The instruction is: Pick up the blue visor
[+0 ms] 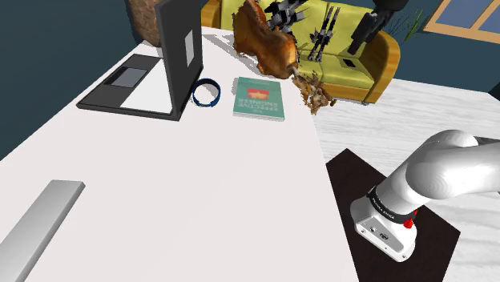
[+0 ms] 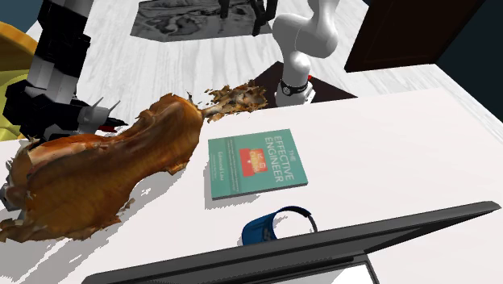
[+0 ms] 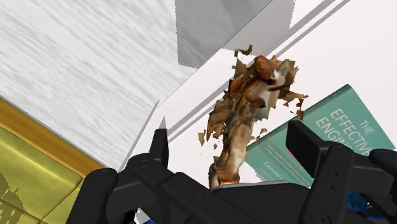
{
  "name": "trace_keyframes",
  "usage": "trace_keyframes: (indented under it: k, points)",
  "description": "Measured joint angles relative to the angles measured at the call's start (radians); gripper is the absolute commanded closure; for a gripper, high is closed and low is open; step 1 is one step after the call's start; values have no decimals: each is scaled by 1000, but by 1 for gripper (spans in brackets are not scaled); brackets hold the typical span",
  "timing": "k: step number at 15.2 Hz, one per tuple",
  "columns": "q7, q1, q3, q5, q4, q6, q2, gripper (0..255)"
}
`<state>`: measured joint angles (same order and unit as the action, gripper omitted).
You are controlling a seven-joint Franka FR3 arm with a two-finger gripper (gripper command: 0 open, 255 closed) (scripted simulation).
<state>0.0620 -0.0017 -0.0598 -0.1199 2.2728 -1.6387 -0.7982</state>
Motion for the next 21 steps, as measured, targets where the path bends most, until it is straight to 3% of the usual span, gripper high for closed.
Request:
trace_keyframes:
  k: [3, 13, 21]
  points:
    - [-44, 0, -30, 13, 2, -18, 18, 0]
    - [-404, -22, -265, 71, -53, -148, 219, 0]
    - [-722, -71, -460, 8, -217, -217, 488, 0]
